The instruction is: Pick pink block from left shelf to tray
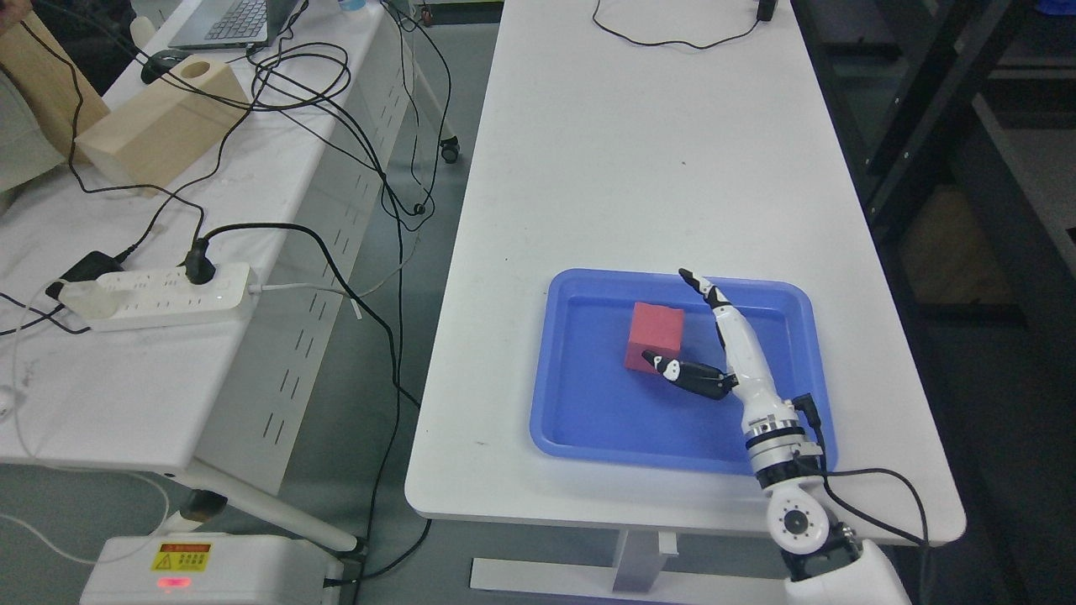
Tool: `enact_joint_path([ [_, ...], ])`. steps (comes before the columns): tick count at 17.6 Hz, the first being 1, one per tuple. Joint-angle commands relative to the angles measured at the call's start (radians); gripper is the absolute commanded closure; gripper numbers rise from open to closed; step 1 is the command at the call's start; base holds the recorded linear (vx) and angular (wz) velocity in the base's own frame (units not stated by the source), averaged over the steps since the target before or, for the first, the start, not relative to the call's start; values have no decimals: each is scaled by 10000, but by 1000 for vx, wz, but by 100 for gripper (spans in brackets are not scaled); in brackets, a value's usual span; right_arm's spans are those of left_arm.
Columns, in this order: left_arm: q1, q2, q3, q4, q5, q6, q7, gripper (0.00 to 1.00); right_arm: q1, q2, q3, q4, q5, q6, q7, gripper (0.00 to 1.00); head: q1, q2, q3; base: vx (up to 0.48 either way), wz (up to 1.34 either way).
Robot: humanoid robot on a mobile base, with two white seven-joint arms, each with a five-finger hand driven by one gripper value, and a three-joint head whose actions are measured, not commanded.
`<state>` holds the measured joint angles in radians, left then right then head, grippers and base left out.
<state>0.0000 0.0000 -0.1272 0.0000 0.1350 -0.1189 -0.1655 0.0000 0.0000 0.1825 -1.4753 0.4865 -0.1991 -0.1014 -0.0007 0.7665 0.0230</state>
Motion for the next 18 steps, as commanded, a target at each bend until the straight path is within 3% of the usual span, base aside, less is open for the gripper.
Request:
enact_joint_path([
  [1, 199, 175, -1, -175, 0, 8, -1, 0, -92, -175, -1303, -66, -3298, -920, 93, 1, 0, 0, 0, 0, 0],
  [9, 199, 175, -1, -175, 0, 8, -1, 0, 184, -175, -1856, -234, -5340, -3530, 355, 1, 0, 0, 0, -10, -1],
  [16, 199, 175, -1, -175, 0, 8, -1, 0, 200, -175, -1902, -265, -5341, -3440, 355, 1, 0, 0, 0, -83, -1],
  [18, 199, 175, -1, -175, 0, 8, -1, 0, 139, -175, -1887, -250, -5341, -2373, 370, 1, 0, 0, 0, -156, -1],
])
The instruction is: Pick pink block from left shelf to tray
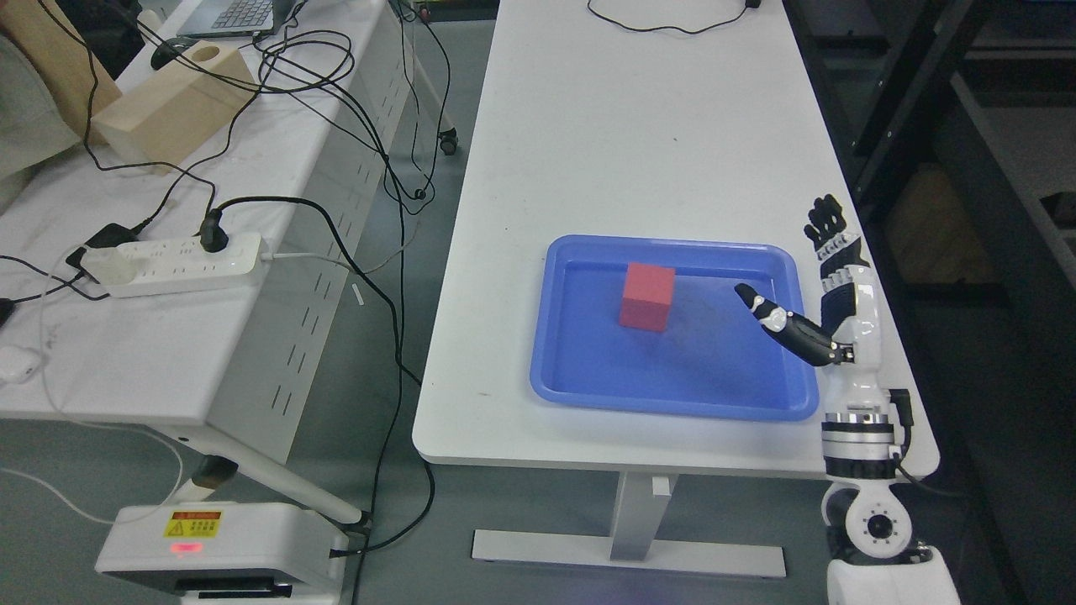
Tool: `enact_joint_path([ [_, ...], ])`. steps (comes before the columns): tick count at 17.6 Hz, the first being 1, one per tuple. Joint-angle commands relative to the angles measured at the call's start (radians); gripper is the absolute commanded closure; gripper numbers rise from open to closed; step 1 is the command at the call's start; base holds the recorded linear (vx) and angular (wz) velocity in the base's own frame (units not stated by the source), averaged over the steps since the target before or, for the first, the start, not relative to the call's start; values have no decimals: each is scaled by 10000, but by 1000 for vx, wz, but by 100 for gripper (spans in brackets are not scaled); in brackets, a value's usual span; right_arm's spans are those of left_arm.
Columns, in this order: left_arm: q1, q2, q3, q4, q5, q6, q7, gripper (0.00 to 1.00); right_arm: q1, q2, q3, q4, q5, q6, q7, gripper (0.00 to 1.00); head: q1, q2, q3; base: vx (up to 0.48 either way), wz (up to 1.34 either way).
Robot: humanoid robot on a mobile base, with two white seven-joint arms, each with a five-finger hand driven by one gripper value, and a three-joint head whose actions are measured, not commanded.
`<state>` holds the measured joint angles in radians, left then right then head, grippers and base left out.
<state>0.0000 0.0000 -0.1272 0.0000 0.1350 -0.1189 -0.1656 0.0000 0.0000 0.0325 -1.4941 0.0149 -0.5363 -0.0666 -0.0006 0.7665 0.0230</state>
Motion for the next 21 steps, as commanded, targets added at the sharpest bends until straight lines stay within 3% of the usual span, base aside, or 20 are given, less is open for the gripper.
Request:
enact_joint_path([
  [1, 199, 175, -1, -175, 0, 8, -1, 0, 62, -175, -371, -61, -609, 1857, 52, 1, 0, 0, 0, -150, -49],
  [4, 199, 175, -1, -175, 0, 8, -1, 0, -153, -175, -356, 0, -487, 4038, 541, 1, 0, 0, 0, -178, -71],
  [7, 199, 175, -1, -175, 0, 8, -1, 0, -139, -175, -371, 16, -486, 4824, 1109, 1, 0, 0, 0, -202, -64],
  [12, 199, 175, -1, -175, 0, 8, -1, 0, -62, -200, -371, 0, -471, 4979, 2367, 1, 0, 2, 0, -178, 58],
  [21, 199, 175, -1, -175, 0, 8, -1, 0, -77, -175, -754, -15, -517, 5347, 2277, 1, 0, 2, 0, -122, 119],
])
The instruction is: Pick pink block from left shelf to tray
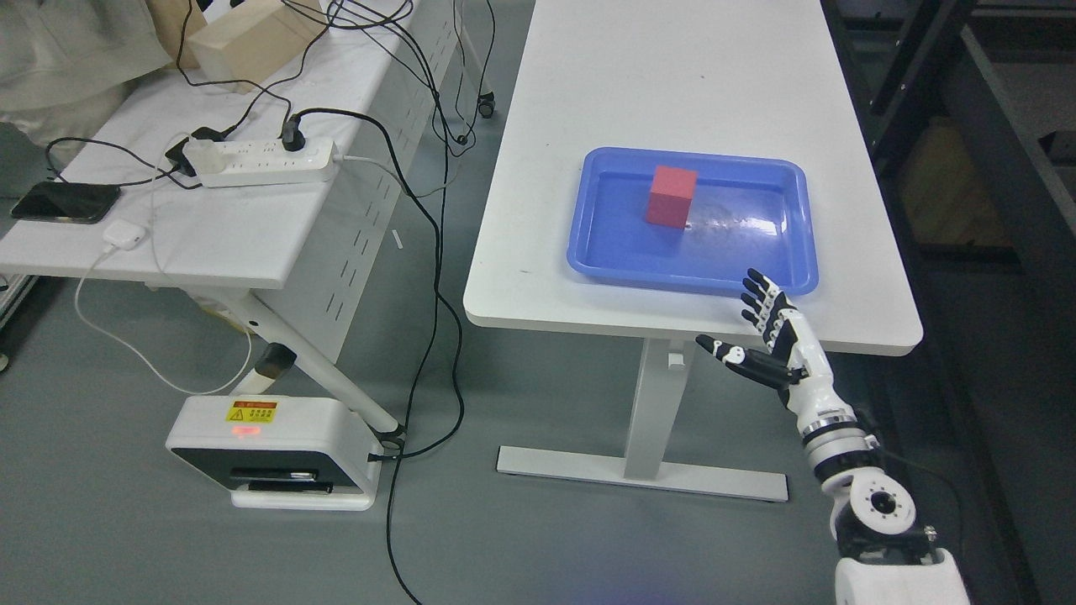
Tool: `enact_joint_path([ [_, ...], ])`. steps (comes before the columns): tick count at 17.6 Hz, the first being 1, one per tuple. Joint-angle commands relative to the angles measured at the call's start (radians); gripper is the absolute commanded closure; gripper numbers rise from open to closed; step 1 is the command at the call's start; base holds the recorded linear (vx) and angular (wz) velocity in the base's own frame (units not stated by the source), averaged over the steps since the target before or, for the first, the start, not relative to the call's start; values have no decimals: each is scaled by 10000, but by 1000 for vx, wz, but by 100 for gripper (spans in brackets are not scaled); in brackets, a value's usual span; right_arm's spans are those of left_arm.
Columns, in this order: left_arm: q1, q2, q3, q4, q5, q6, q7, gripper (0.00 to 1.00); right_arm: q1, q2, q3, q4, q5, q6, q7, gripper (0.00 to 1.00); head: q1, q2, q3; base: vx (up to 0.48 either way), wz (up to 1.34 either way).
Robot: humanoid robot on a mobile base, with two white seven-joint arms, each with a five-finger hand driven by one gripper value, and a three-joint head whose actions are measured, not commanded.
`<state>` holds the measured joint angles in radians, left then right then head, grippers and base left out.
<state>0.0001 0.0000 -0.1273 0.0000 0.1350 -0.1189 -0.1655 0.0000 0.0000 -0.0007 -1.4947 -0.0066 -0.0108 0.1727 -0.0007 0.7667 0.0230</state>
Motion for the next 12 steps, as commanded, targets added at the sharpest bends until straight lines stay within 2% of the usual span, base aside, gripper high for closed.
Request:
enact_joint_path([
  [1, 199, 175, 0, -175, 0, 8, -1, 0, -62, -175, -483, -25, -378, 92, -132, 1, 0, 0, 0, -89, -21],
  [4, 199, 175, 0, -175, 0, 8, -1, 0, -62, -175, -743, -56, -440, -75, -163, 1, 0, 0, 0, -86, -90],
  [8, 199, 175, 0, -175, 0, 8, -1, 0, 107, -175, -881, -101, -1435, -1025, -301, 1, 0, 0, 0, -63, -102],
  [12, 199, 175, 0, -175, 0, 8, -1, 0, 122, -175, -882, -117, -1498, -1073, -270, 1, 0, 0, 0, -19, -25],
])
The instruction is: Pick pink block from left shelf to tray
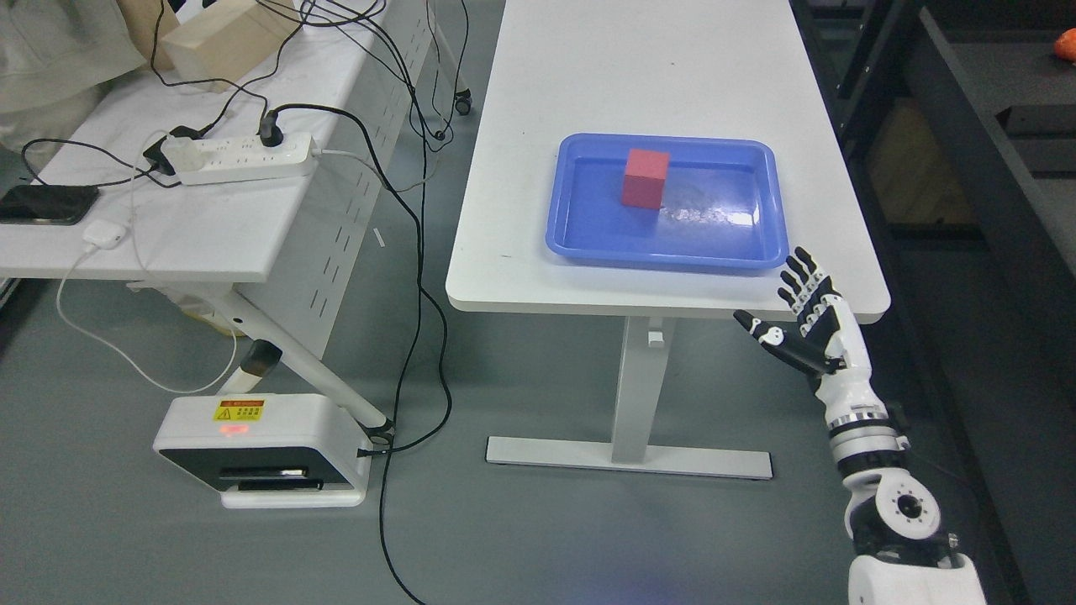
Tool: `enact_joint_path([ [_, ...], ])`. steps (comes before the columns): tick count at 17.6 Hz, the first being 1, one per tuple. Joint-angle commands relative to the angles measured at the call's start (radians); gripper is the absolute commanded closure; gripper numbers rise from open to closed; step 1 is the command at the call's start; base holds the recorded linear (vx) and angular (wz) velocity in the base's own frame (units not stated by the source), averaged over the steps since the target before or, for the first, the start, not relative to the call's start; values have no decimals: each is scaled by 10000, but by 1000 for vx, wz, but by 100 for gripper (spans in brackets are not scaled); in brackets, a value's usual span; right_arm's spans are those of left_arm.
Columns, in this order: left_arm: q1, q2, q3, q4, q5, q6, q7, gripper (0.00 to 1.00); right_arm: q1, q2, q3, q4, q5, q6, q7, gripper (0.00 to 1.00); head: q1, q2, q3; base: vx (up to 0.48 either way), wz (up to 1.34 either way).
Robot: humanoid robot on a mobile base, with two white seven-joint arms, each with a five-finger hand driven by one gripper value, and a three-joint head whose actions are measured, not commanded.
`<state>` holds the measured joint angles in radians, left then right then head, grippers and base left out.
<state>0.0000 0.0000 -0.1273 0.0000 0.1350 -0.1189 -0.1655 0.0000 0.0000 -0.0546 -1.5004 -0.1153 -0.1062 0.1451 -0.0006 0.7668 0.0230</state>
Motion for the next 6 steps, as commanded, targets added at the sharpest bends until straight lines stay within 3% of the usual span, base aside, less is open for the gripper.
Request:
enact_joint_path([
  [1, 199, 175, 0, -175, 0, 8, -1, 0, 123, -175, -343, -59, -412, -120, 6, 1, 0, 0, 0, 0, 0],
  [6, 199, 175, 0, -175, 0, 8, -1, 0, 123, -175, -328, -59, -412, -89, 6, 1, 0, 0, 0, 0, 0],
])
